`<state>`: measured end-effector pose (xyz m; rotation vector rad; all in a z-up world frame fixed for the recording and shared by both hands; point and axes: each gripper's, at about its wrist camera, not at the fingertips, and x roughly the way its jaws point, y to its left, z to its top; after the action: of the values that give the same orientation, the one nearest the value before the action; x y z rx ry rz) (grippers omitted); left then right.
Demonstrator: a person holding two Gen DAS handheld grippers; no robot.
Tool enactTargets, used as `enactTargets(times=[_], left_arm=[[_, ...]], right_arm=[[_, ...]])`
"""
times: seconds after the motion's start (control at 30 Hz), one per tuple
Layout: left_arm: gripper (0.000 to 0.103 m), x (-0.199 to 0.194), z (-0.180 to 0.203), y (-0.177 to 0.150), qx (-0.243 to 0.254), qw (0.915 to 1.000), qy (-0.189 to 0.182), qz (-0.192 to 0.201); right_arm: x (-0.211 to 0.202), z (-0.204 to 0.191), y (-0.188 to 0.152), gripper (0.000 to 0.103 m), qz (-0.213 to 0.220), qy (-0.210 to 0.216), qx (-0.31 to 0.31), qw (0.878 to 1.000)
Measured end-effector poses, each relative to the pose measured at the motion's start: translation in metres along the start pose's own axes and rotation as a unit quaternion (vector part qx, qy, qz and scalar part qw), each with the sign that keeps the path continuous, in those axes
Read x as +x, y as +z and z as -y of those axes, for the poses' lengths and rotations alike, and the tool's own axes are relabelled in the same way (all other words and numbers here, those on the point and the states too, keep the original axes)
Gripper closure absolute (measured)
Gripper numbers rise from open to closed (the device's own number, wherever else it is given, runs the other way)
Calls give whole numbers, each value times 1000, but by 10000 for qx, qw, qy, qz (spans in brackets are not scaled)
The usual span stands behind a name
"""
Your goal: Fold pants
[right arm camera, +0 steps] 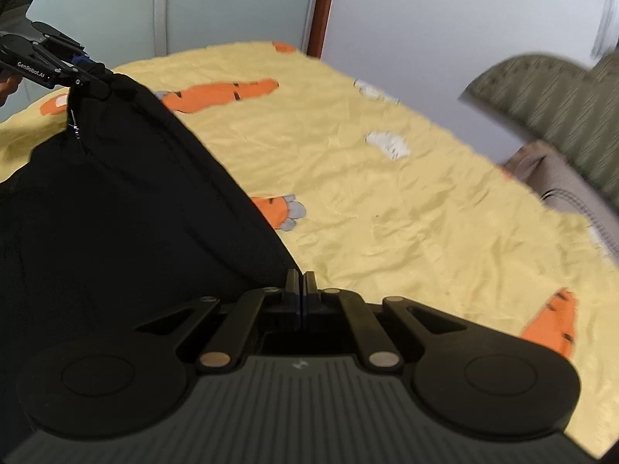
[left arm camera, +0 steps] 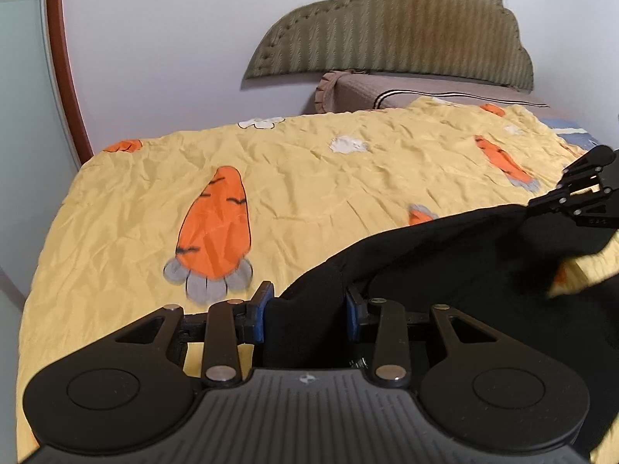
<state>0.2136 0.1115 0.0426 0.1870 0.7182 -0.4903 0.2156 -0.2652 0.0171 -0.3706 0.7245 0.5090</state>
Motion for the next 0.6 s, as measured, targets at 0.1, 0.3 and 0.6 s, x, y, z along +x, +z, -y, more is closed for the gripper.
enactTargets(times=[0.1, 0.3, 0.6], left_arm=[[67, -24, 7, -25, 47, 10000, -66, 9], [67, -59, 27, -81, 221, 9997, -55, -88], [67, -91, 50, -135, 649, 9978, 80, -124]], right_arm=[[-36, -33, -13, 101, 207, -197, -101, 9995], [-106, -111, -49, 101, 543, -214, -71, 9983], [-147, -214, -110, 101, 415, 204, 78, 9989]])
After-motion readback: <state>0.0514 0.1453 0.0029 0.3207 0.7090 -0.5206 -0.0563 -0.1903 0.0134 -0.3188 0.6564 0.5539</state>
